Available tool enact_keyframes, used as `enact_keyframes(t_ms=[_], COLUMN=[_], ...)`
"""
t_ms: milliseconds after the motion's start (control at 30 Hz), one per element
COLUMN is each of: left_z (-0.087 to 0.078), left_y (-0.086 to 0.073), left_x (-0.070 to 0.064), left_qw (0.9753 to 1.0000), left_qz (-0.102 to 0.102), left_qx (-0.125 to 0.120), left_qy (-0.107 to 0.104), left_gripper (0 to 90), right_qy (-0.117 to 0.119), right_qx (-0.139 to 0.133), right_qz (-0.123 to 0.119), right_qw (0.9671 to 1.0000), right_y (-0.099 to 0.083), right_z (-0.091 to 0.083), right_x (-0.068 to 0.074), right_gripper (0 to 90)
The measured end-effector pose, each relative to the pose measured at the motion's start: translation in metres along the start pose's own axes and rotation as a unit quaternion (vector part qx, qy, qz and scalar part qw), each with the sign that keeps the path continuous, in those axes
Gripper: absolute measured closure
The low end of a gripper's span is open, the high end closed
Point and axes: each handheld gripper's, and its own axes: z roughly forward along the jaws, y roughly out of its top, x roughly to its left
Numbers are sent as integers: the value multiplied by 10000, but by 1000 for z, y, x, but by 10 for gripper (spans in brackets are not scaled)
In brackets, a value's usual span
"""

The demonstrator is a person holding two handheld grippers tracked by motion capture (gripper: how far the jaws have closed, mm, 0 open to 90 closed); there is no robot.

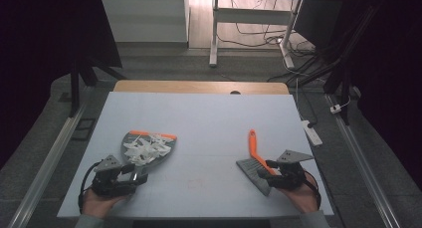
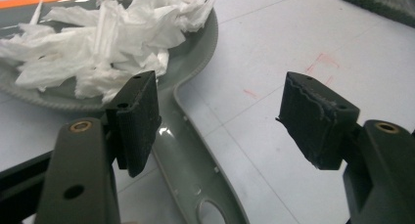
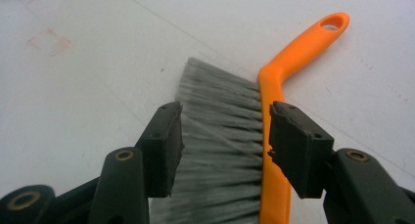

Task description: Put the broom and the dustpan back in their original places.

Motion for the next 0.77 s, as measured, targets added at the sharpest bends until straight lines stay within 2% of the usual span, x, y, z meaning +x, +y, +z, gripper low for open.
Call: enact_keyframes(t_ms=[133, 300, 600, 767], left_z=[1, 3, 4, 3], left_y=[0, 0, -1, 0], left_x=[0, -1, 0, 1], left_qw=[10000, 9999, 10000, 10000], left_qz=[13, 44, 9, 57], left_qx=[-29, -30, -13, -31], left_qy=[-86, -99, -93, -71], left_gripper=[317, 316, 315, 313], right_qy=[41, 69, 77, 90], right_qx=[-39, -150, -198, -199], right_qz=[-72, -217, -234, -252], right_qw=[10000, 9996, 9995, 9994], right_y=[-3, -1, 0, 1], right_z=[-3, -5, -5, -5], right_x=[0, 3, 2, 4], right_gripper=[462, 462, 462, 463])
